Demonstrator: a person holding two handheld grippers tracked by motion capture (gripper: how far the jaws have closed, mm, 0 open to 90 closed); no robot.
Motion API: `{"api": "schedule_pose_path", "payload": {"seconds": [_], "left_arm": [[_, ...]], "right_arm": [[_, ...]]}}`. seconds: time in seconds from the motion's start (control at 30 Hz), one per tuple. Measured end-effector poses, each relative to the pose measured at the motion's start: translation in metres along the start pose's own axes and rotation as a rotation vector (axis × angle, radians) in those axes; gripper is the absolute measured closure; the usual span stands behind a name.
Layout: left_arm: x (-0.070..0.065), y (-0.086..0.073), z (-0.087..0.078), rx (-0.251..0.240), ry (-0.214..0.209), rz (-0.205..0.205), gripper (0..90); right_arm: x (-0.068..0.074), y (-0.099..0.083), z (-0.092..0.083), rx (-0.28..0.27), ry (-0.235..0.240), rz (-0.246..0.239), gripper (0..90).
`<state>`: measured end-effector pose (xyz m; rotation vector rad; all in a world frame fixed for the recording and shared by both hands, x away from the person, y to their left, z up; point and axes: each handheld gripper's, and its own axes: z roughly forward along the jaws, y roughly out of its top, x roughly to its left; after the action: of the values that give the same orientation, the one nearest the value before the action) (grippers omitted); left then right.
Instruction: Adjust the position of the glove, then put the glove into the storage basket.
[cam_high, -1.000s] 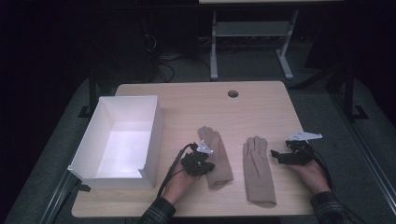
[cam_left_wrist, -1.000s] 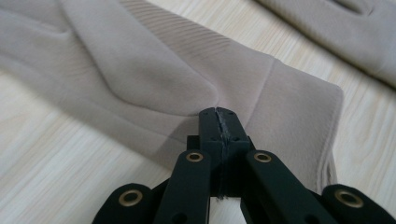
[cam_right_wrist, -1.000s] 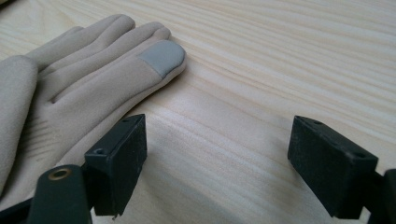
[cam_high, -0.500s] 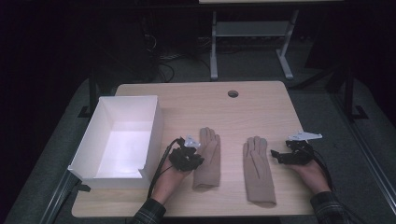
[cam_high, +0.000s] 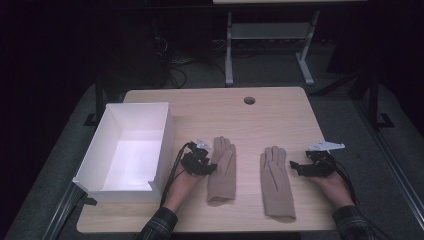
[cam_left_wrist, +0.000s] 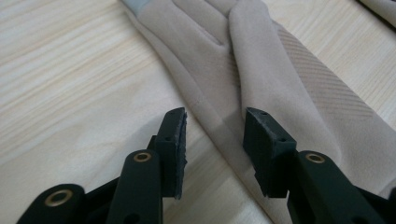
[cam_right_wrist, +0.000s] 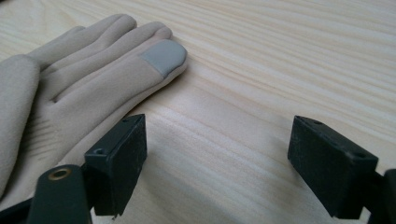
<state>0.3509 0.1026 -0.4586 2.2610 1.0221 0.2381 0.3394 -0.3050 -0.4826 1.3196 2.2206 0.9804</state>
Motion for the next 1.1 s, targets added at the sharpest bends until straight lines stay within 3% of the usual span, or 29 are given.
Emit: {"api": "schedule_pose_path", "payload": {"seconds": [0.07, 0.13, 0.23, 0.37, 0.47, 0.5, 0.63, 0.73, 0.93, 1.1], "left_arm": [[-0.002, 0.000, 0.001, 0.007, 0.016, 0.034, 58.4], [-0.004, 0.001, 0.001, 0.011, 0.021, 0.044, 59.1], [-0.005, 0.002, 0.001, 0.025, 0.000, 0.064, 69.0], [-0.005, 0.002, 0.001, 0.026, -0.039, 0.056, 82.2], [-0.004, 0.003, 0.002, 0.021, -0.047, 0.058, 87.4], [-0.003, 0.003, 0.002, 0.016, -0.053, 0.060, 88.0], [0.001, 0.003, -0.001, -0.026, -0.101, 0.018, 88.5], [0.000, 0.006, -0.009, -0.056, -0.133, 0.007, 88.6], [-0.005, 0.013, -0.024, -0.105, -0.189, 0.013, 88.6], [-0.007, 0.016, -0.031, -0.119, -0.220, 0.018, 88.6]], "right_arm": [[0.000, 0.000, 0.000, 0.000, 0.000, 0.001, 19.3], [0.000, 0.000, 0.000, 0.001, 0.001, 0.003, 19.3], [0.000, 0.000, 0.000, 0.001, 0.001, 0.002, 19.3], [0.000, 0.000, 0.000, -0.001, 0.003, -0.003, 19.6], [0.001, -0.001, -0.002, -0.007, 0.015, -0.012, 26.4], [0.001, -0.001, -0.003, -0.011, 0.021, -0.017, 34.2], [0.004, 0.002, -0.014, 0.012, 0.130, -0.016, 70.1], [0.014, 0.001, -0.021, 0.042, 0.217, -0.060, 88.1], [0.029, -0.005, -0.029, 0.072, 0.304, -0.144, 90.0], [0.038, -0.006, -0.030, 0.082, 0.351, -0.162, 90.0]]}}
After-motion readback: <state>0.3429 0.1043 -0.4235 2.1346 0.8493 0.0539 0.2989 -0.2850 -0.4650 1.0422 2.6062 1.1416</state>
